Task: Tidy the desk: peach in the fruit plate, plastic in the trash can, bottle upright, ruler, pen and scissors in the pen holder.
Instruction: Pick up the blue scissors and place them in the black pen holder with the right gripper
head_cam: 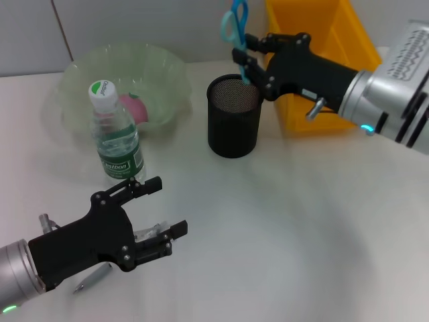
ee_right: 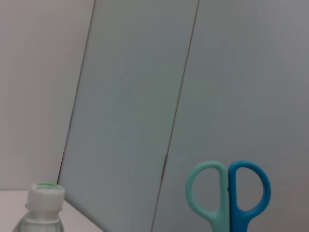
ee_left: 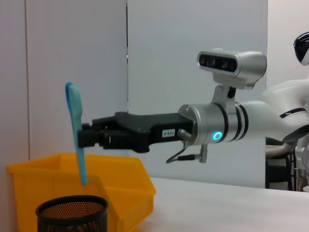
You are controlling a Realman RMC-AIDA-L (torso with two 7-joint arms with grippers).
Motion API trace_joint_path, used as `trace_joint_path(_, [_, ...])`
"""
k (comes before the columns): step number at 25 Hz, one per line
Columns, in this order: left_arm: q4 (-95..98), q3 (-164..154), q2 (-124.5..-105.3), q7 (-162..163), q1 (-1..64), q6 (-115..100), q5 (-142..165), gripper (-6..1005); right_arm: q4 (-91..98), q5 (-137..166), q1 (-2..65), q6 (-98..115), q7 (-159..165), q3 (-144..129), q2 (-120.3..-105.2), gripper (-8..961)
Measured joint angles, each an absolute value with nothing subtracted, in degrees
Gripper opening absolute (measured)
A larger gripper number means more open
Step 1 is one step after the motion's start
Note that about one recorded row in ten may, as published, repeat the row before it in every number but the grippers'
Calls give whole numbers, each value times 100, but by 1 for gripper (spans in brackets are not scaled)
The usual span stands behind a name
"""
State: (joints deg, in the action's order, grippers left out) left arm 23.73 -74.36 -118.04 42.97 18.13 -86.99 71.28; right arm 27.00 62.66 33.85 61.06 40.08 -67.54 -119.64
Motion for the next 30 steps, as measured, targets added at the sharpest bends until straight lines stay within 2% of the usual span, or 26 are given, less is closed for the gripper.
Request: trace_joint_path(30, [2323,-7444,-11803,4235,1778,-8736,7128,802,1788,6231,3751,5581,3895,-6789,-11962,332])
